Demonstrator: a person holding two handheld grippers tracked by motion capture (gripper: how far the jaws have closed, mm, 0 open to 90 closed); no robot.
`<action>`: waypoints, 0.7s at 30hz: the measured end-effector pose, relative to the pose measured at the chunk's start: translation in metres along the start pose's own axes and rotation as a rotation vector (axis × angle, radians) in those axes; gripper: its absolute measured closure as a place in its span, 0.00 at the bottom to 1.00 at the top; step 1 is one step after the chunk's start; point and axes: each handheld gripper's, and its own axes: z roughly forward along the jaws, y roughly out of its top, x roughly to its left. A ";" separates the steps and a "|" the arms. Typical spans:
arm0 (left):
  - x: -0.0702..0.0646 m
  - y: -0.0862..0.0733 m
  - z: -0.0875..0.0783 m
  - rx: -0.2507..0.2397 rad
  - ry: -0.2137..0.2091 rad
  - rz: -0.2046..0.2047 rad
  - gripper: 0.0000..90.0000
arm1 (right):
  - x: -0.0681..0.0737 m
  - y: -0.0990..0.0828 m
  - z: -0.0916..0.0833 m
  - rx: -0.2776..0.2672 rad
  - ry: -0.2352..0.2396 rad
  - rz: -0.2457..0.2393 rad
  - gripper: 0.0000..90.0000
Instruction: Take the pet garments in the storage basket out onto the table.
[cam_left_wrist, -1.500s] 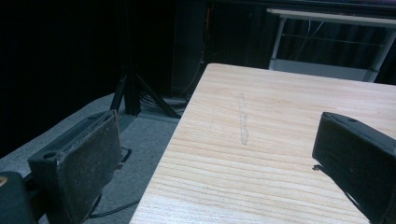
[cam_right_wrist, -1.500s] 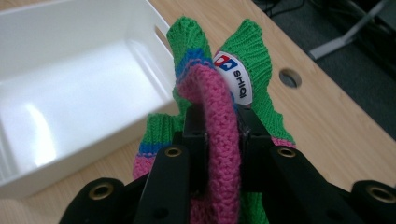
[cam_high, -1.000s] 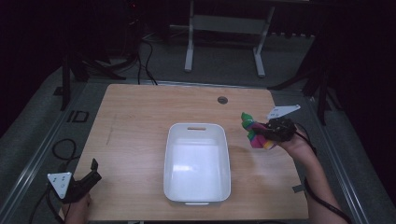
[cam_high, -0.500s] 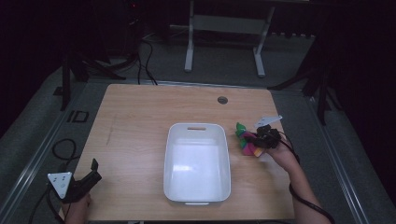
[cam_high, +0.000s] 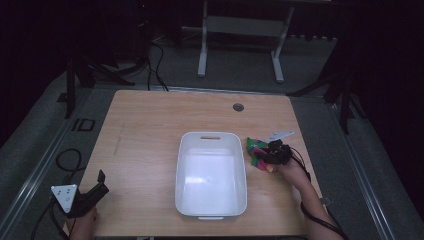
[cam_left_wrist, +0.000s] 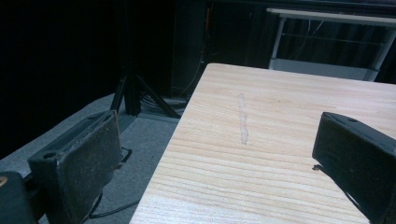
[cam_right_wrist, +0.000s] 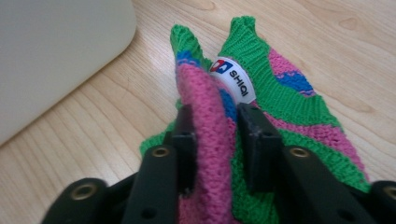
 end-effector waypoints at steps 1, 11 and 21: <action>0.000 0.000 0.000 0.000 0.000 0.001 0.02 | 0.001 0.000 0.000 0.006 0.006 -0.010 0.67; 0.000 0.000 0.000 -0.002 -0.001 -0.002 0.02 | 0.009 0.008 -0.024 -0.048 -0.016 -0.028 0.41; 0.000 0.000 0.000 -0.002 0.000 0.001 0.02 | 0.010 -0.007 -0.065 -0.142 -0.043 0.014 0.23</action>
